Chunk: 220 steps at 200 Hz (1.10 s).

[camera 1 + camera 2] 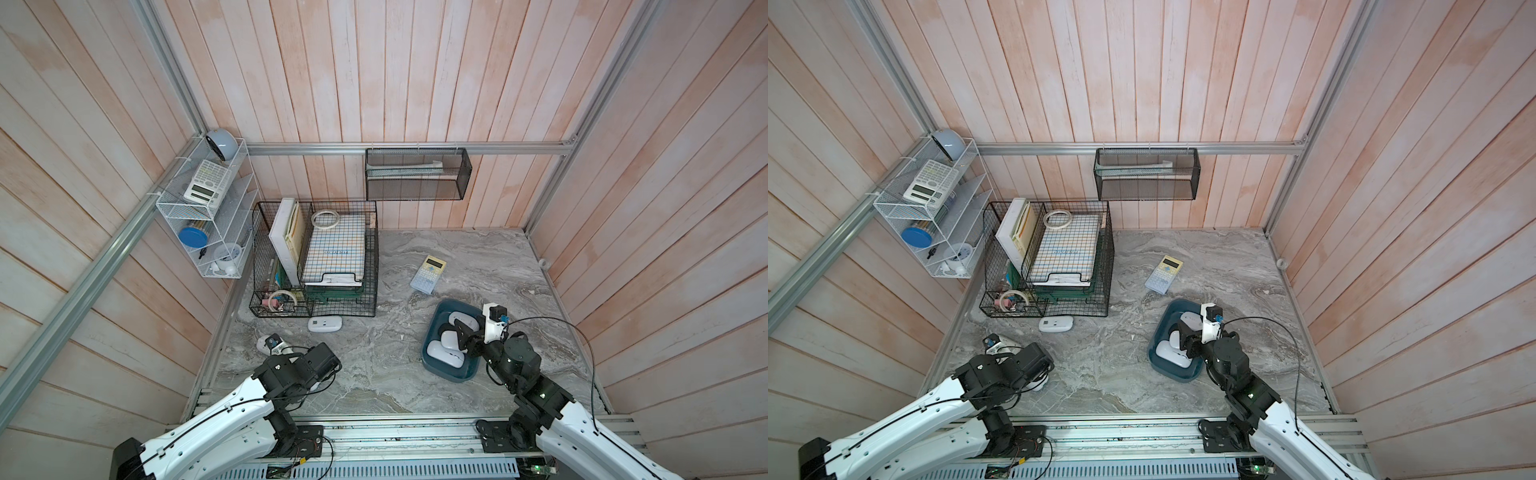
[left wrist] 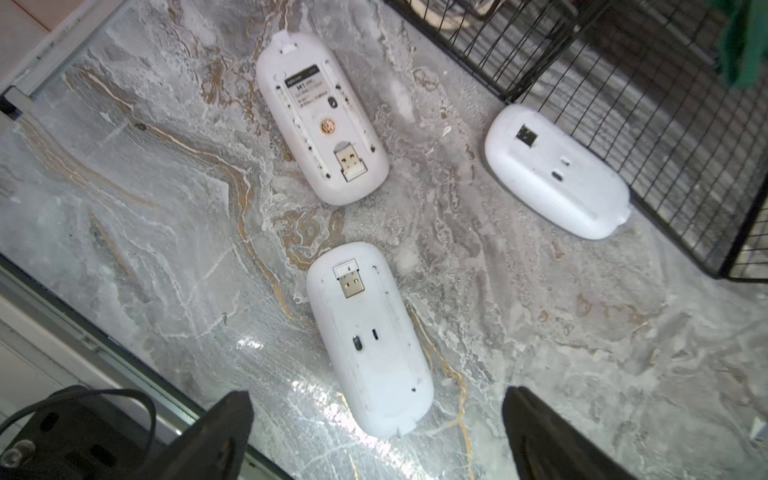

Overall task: Put the mouse in the storage box
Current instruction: Pick up the mouse from the center of the board.

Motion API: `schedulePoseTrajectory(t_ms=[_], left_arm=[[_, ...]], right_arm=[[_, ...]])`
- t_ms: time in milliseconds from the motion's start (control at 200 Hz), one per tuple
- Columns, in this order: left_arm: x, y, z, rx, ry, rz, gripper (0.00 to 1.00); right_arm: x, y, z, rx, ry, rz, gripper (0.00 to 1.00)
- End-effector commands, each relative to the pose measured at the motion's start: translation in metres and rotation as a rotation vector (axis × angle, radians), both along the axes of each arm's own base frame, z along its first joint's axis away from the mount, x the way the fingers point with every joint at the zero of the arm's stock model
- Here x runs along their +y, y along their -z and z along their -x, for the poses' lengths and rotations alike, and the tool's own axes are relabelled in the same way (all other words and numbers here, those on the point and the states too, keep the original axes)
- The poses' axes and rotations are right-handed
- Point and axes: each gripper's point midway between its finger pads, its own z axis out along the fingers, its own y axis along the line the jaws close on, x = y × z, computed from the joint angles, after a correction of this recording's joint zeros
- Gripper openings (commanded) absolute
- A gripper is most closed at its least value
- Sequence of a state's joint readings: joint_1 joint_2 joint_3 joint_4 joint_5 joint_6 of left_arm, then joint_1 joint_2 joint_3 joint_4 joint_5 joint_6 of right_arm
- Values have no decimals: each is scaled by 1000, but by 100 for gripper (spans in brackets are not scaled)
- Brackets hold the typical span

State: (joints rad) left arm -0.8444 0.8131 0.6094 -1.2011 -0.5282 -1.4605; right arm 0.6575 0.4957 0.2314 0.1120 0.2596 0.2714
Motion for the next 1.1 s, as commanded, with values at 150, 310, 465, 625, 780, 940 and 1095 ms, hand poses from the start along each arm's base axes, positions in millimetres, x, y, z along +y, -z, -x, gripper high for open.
schedulePoseTrajectory(t_ms=[150,310,465,625,780,940,1095], left_arm=[[-11,40,0,45,-18,49,100],[-17,61,-6,119,-9,53,100],[-23,68,-17,154,-13,57,95],[-30,79,-22,190,-8,73,85],[-27,83,-21,193,-17,78,81],[-22,86,-21,182,-40,91,81],[-18,87,-24,183,-62,93,87]], right_arm=[[-2,-3,1,-12,4,-7,74],[-2,-1,0,-5,7,-4,74],[-2,-1,0,-1,7,-3,73],[-3,0,0,-2,10,-2,73],[-2,0,1,-1,5,-4,73],[-1,1,1,5,3,-6,73],[-2,1,1,6,5,-6,73]])
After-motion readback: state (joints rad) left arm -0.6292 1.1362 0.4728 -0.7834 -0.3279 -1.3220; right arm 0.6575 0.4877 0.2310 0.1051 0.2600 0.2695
